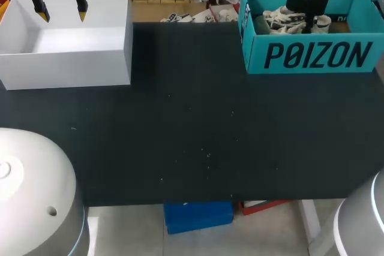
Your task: Take the shoe out of the shoebox, open the shoe tongue, remove and reinsert the insole, then place the shoe into the shoebox
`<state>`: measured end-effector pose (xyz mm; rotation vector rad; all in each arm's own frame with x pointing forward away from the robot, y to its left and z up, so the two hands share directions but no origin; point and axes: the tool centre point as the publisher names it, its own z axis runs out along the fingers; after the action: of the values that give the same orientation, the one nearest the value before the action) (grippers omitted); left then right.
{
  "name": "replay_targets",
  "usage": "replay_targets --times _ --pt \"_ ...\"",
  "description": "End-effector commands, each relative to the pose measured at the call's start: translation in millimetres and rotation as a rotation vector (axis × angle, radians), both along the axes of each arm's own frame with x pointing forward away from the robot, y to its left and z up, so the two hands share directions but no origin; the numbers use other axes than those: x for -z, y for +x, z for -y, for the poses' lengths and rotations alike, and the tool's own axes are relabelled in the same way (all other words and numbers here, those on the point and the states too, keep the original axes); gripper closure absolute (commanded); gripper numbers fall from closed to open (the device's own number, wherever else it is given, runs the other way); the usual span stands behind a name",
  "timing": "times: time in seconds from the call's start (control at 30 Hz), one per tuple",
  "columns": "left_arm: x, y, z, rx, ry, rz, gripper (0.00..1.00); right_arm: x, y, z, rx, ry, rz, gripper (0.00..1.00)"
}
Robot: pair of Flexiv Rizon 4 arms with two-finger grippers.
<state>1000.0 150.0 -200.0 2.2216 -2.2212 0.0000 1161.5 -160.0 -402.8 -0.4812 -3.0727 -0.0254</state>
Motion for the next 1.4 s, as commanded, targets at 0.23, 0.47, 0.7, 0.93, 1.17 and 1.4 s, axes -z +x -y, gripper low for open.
replay_targets --times 0.23,0.47,0.7,0.93,1.17,1.4 --pt "0 0.0 0 0.0 0.0 0.0 0.0 -18 -2.5 -3 -0.021 0.013 0.01 1.0" --pt "0 0.0 0 0.0 0.0 0.0 0.0 -47 2.7 -1 -0.024 -0.001 0.038 1.0" --pt "0 0.0 0 0.0 0.0 0.0 0.0 -82 5.6 2 -0.042 -0.051 0.06 1.0" --pt "0 0.0 0 0.0 0.0 0.0 0.0 -129 12.8 6 -0.034 -0.08 0.078 1.0" --pt "0 0.0 0 0.0 0.0 0.0 0.0 -175 8.6 3 -0.003 -0.098 0.057 1.0" --pt "0 0.0 0 0.0 0.0 0.0 0.0 -220 -6.6 0 -0.015 -0.122 0.065 1.0"
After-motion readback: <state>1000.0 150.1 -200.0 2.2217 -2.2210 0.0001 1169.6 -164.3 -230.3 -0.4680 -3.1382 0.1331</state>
